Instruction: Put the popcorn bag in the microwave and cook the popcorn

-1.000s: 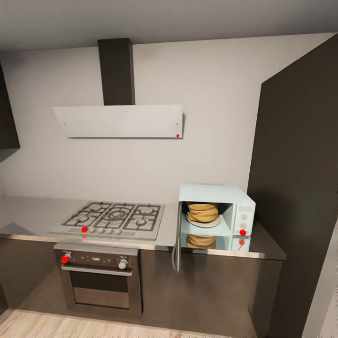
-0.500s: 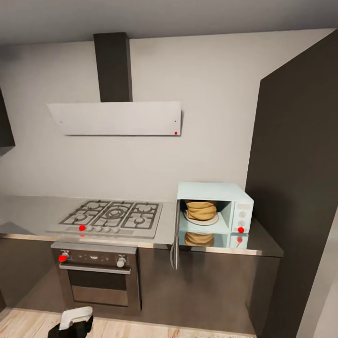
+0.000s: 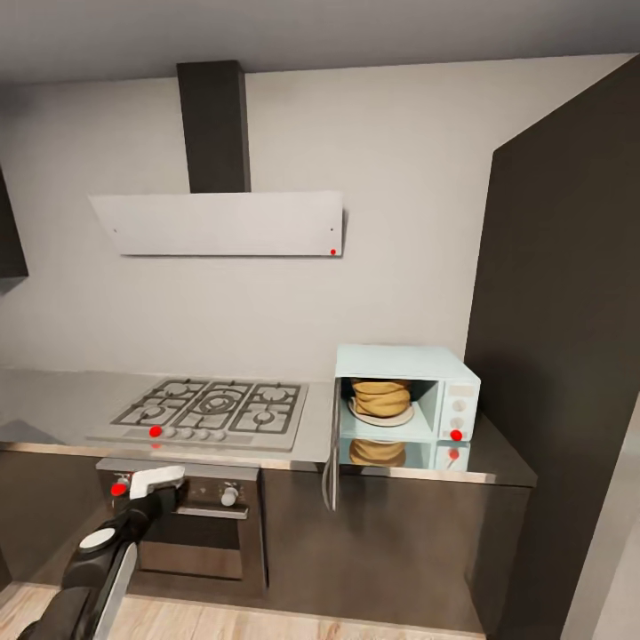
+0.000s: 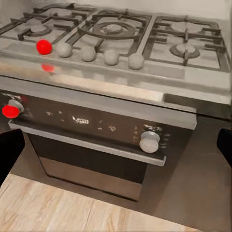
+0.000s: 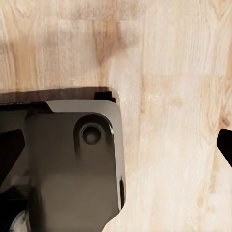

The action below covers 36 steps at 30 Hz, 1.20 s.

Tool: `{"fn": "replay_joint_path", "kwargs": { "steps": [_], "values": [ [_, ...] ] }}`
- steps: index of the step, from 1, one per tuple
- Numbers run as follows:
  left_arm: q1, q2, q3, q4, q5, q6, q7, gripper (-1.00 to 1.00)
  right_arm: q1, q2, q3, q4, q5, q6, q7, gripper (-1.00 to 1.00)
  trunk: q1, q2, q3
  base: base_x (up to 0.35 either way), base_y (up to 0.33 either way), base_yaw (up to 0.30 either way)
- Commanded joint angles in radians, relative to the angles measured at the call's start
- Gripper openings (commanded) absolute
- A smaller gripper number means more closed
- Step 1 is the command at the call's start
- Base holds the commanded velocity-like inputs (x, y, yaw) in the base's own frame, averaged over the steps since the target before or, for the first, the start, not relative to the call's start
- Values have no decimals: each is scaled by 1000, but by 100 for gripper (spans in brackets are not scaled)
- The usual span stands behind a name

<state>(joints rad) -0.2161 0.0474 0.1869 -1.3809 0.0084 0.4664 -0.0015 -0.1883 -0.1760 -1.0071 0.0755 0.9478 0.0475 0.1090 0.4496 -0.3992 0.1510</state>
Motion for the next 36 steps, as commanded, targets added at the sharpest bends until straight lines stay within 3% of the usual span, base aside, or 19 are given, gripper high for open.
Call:
{"fn": "replay_joint_path", "kwargs": {
  "steps": [1, 8, 11, 25, 28, 29, 31, 33, 36],
  "values": [
    [-17, -5, -2, -2, 1, 3, 0, 100, 0, -1, -8, 1, 8, 3, 1, 100, 0, -1, -1, 0, 0, 0],
    [-42, -84, -16, -3, 1, -1, -4, 100, 0, -1, -8, 1, 8, 3, 1, 100, 0, -1, -1, 35, -10, 0],
    [-43, -91, -19, -2, 1, -2, -4, 100, 0, -1, -8, 1, 8, 3, 1, 100, 0, -1, -1, 250, -83, 0],
    [-44, -85, -43, 38, -1, 1, -14, 100, 0, -2, -8, 1, 8, 6, 0, 100, 0, -1, -1, 105, -55, -56],
    [-47, -64, -43, 3, 0, 7, -69, 100, 0, -2, -7, 1, 8, 6, 0, 100, 0, -1, -1, 1, 0, -264],
    [-54, -59, -43, -17, 0, 8, -121, 100, 0, -2, -7, 1, 8, 8, 0, 100, 0, -1, -1, 0, 0, -275],
    [-92, -56, -43, -22, 1, 10, -168, 100, 0, -2, -7, 1, 8, 9, 0, 100, 0, -1, -1, 0, 0, -270],
    [-185, -53, -43, 21, 1, 33, -198, 100, 0, -2, -7, 1, 8, 9, 0, 100, 0, -1, -1, 0, 0, -249],
    [-227, -52, -43, 77, 1, 53, -220, 100, 3, -2, -7, 1, 8, 9, 0, 100, 0, -1, -1, 0, 0, -213]
  ]
}}
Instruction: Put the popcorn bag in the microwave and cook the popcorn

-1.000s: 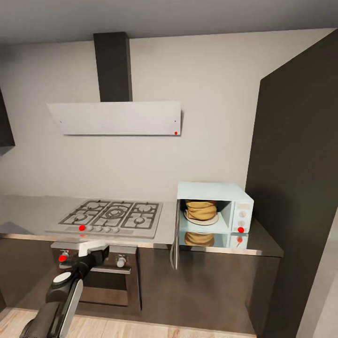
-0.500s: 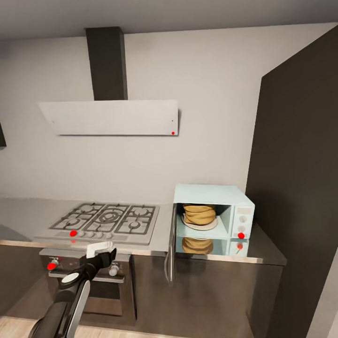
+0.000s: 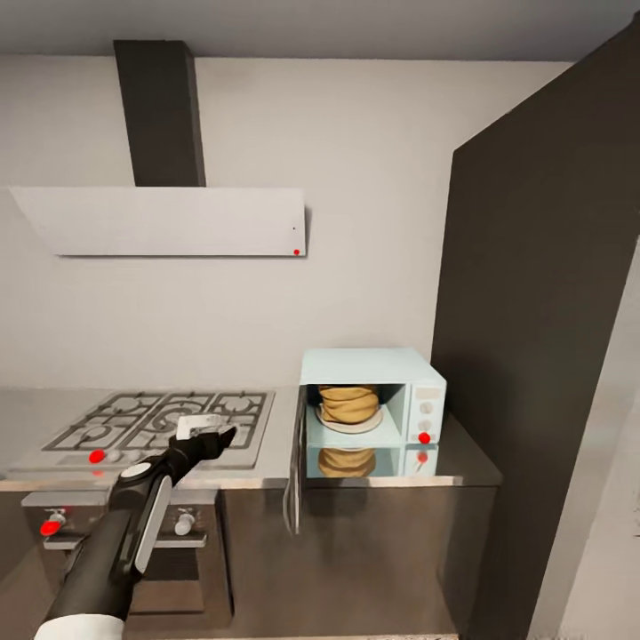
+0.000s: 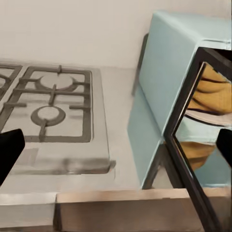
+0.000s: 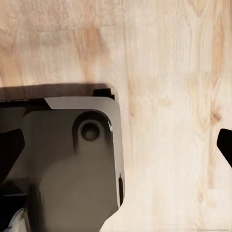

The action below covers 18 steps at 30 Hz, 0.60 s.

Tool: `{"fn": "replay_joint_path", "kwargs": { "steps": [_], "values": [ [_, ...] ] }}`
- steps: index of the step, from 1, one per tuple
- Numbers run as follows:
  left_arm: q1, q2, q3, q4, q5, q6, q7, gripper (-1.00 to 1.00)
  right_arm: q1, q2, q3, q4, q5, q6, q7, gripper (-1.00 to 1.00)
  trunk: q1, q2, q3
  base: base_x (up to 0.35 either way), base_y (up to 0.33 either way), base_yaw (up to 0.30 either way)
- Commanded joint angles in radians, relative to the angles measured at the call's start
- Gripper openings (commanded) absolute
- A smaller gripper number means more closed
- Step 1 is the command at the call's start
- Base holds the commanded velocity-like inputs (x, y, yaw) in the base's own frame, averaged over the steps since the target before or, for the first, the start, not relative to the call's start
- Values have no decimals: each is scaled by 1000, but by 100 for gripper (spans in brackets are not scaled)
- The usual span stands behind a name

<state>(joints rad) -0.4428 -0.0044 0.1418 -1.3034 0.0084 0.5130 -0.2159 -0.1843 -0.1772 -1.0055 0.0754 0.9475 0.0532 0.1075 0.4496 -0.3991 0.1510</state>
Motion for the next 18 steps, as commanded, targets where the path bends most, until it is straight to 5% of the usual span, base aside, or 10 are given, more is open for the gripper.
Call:
{"fn": "replay_joint_path", "kwargs": {
  "steps": [1, 6, 13, 18],
  "values": [
    [-6, 0, 2, 9, 1, 8, -21, 100, 0, -1, -8, 1, 8, 3, 1, 100, 0, -1, 0, 0, 0, -196],
    [-15, 7, 2, 41, 1, 12, -152, 100, 2, -1, -8, 1, 8, 2, 1, 100, 0, -1, 0, 0, 0, -179],
    [-16, 84, 4, 67, 1, -4, -354, 100, 7, -1, -8, 1, 8, 3, 1, 100, 0, -1, 0, 0, 0, -127],
    [-16, 121, 8, 77, 0, -35, -386, 100, 9, -1, -8, 1, 8, 2, 1, 100, 0, -1, 0, 0, 0, -40]
  ]
}}
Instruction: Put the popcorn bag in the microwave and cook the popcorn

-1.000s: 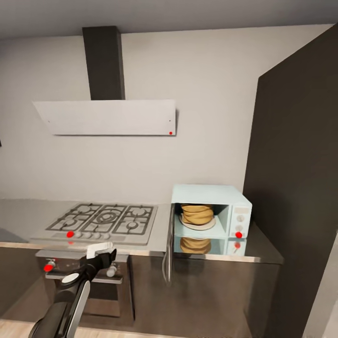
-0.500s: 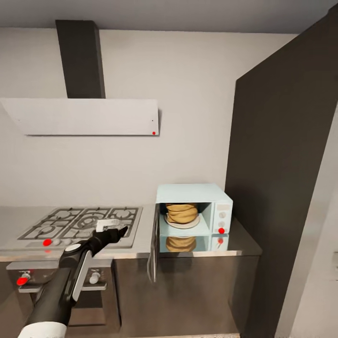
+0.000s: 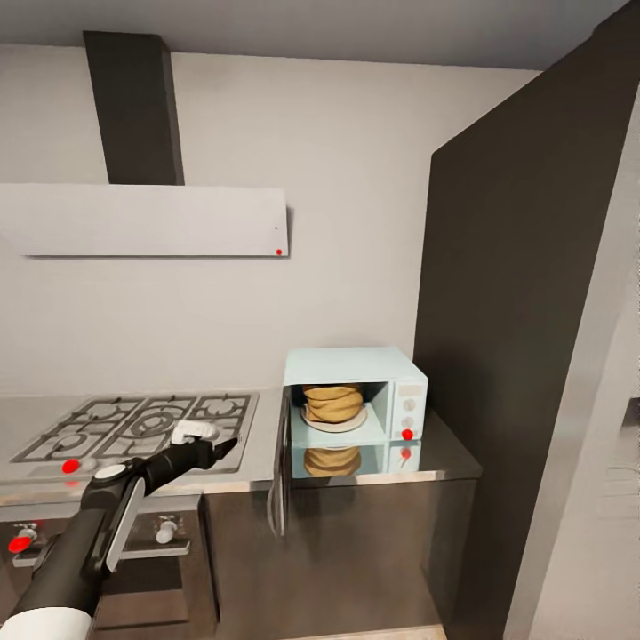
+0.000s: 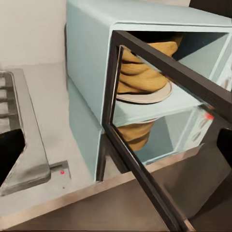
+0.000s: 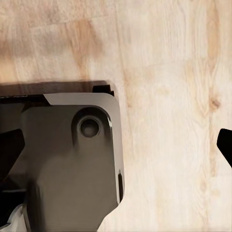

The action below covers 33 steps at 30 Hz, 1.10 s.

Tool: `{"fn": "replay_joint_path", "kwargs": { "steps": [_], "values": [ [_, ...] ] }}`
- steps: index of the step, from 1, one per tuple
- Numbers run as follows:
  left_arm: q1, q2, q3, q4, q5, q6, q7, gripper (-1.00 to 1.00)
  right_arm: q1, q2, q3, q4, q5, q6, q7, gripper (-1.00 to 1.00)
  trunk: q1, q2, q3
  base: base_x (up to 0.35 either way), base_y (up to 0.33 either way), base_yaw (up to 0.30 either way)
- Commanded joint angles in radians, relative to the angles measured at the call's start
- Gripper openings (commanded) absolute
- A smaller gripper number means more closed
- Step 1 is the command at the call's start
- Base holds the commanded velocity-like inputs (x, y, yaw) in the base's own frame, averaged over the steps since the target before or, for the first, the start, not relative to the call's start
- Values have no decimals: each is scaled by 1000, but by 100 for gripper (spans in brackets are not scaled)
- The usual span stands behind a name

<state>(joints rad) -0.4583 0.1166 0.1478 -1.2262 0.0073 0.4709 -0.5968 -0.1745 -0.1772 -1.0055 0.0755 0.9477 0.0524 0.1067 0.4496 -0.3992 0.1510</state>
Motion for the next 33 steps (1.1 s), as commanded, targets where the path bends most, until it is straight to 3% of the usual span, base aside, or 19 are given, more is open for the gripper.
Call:
{"fn": "replay_joint_path", "kwargs": {
  "steps": [1, 8, 13, 22, 30, 33],
  "values": [
    [0, 9, 2, 2, 1, 5, -6, 100, 1, -1, -8, 1, 8, 3, 1, 100, 0, -1, 0, 0, 0, -9],
    [0, 30, 2, 10, 1, 3, -10, 100, 5, -1, -8, 1, 8, 3, 1, 100, 0, -1, 0, 13, 0, -2],
    [0, 59, 2, 50, 0, -2, -13, 100, 6, -1, -8, 1, 8, 3, 1, 100, 0, -1, 0, 255, 0, 0],
    [0, 61, -5, 57, 0, -5, -15, 100, 6, -1, -8, 1, 8, 3, 1, 100, 0, -1, 0, 296, 0, -102],
    [0, 61, -7, 59, 0, -4, -15, 100, 6, -1, -8, 1, 8, 3, 1, 100, 0, -1, 0, 29, 0, -284],
    [0, 60, -31, 60, -1, -6, -15, 100, 6, -1, -8, 1, 8, 3, 2, 100, 0, -1, 0, 1, 0, -289]
  ]
}}
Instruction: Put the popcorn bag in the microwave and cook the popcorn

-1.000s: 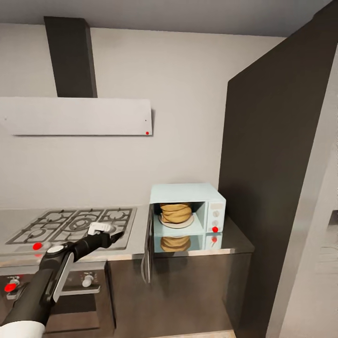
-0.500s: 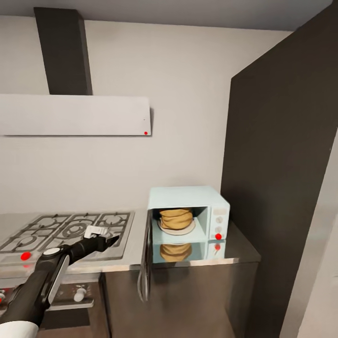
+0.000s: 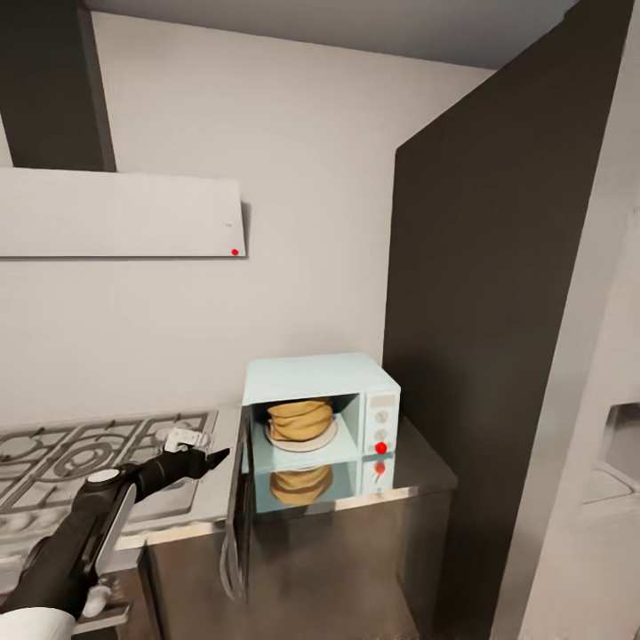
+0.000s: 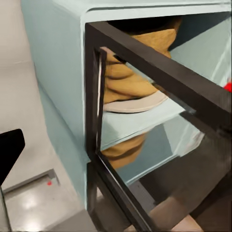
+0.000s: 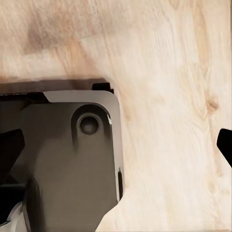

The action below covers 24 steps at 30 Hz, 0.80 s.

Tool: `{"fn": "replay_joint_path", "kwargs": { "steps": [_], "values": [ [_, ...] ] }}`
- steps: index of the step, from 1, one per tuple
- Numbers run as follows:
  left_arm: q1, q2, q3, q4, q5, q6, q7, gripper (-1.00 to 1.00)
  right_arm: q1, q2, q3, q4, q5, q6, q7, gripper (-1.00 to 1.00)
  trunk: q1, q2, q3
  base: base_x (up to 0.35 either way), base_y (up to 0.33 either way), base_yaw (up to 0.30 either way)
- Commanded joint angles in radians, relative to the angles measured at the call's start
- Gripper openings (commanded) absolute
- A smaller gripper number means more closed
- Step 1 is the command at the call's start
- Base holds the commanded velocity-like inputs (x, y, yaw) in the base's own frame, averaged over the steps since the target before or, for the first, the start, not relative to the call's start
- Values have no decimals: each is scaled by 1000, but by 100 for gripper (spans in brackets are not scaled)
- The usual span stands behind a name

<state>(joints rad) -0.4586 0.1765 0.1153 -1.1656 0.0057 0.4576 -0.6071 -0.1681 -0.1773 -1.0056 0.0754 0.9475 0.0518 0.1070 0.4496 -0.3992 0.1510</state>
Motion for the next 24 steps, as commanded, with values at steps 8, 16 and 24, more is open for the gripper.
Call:
{"fn": "replay_joint_path", "kwargs": {
  "steps": [8, 16, 24],
  "values": [
    [0, -8, -40, 4, 2, -1, 14, 100, -1, -1, -8, 1, 8, 5, 2, 100, 0, -1, -2, 0, 0, -287],
    [0, -63, -39, 117, 2, -130, 159, 100, -1, -1, -8, 1, 8, 5, 2, 100, 0, -1, -10, 0, 0, -241],
    [0, -132, -43, 118, 0, -143, 184, 100, -1, -1, -7, 1, 8, 5, 2, 100, 0, -1, -19, 0, 0, -228]
  ]
}}
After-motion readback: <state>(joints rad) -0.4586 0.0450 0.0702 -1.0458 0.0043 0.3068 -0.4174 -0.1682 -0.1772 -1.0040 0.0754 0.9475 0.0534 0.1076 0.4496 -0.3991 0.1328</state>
